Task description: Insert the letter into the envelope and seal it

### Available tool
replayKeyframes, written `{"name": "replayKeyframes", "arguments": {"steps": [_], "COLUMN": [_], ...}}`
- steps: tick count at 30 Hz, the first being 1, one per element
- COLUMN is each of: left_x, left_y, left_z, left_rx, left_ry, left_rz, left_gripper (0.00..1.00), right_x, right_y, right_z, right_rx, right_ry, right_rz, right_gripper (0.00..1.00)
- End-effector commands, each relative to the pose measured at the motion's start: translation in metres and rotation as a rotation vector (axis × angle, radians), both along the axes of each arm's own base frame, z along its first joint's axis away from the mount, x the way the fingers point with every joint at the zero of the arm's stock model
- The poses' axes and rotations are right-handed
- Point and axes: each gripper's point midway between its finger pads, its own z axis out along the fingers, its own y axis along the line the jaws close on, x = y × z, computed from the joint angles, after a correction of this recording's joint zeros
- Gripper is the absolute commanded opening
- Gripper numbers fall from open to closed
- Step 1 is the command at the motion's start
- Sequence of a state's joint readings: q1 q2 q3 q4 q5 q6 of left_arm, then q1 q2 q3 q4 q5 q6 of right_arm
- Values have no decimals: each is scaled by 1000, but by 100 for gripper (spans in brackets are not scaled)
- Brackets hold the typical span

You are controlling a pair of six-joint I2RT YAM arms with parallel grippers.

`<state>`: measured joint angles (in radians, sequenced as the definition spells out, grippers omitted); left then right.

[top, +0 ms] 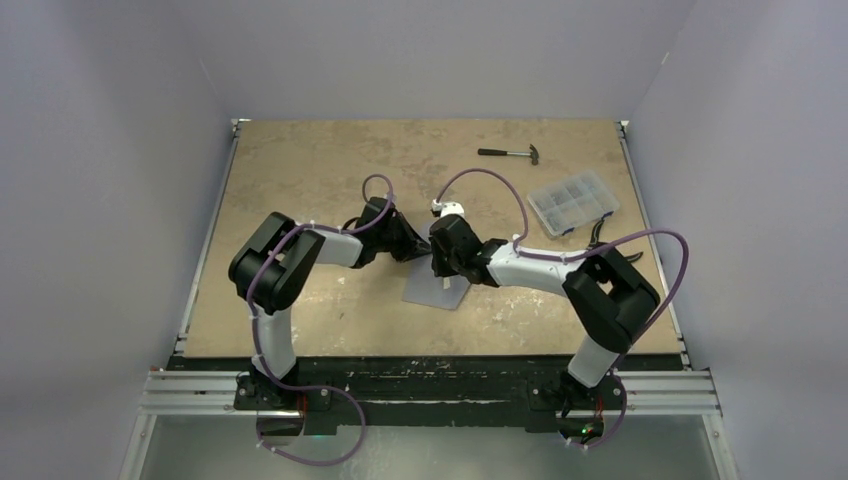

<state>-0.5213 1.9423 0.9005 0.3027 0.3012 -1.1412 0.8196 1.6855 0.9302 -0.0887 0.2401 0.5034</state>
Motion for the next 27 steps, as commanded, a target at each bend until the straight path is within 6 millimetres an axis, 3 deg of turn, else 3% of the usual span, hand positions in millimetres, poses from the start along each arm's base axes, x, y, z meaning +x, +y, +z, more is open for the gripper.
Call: {"name": "replayKeyframes", "arguments": {"steps": [1, 8, 13, 21, 27], "left_x": [-58, -59, -56, -58, -60], "left_y": [81, 80, 78, 80, 81], "left_z": [-105, -105, -104, -110, -114], "left_rx": [406, 404, 402, 411, 415], "left_ry": [251, 250, 247, 265, 277], "left_rz": [59, 49, 44, 57, 67], "left_gripper": [0, 0, 0, 0, 0], "right_x": [13, 36, 42, 1, -15], "right_y": [-37, -46, -39, -23, -10], "right_z": [-37, -29, -20, -22, -15], "right_rx": [-156, -153, -132, -93, -45], "right_ry": [46, 20, -6, 43, 42], "right_rz": [-59, -119, -98, 40, 135], "right_gripper": [0, 0, 0, 0, 0]}}
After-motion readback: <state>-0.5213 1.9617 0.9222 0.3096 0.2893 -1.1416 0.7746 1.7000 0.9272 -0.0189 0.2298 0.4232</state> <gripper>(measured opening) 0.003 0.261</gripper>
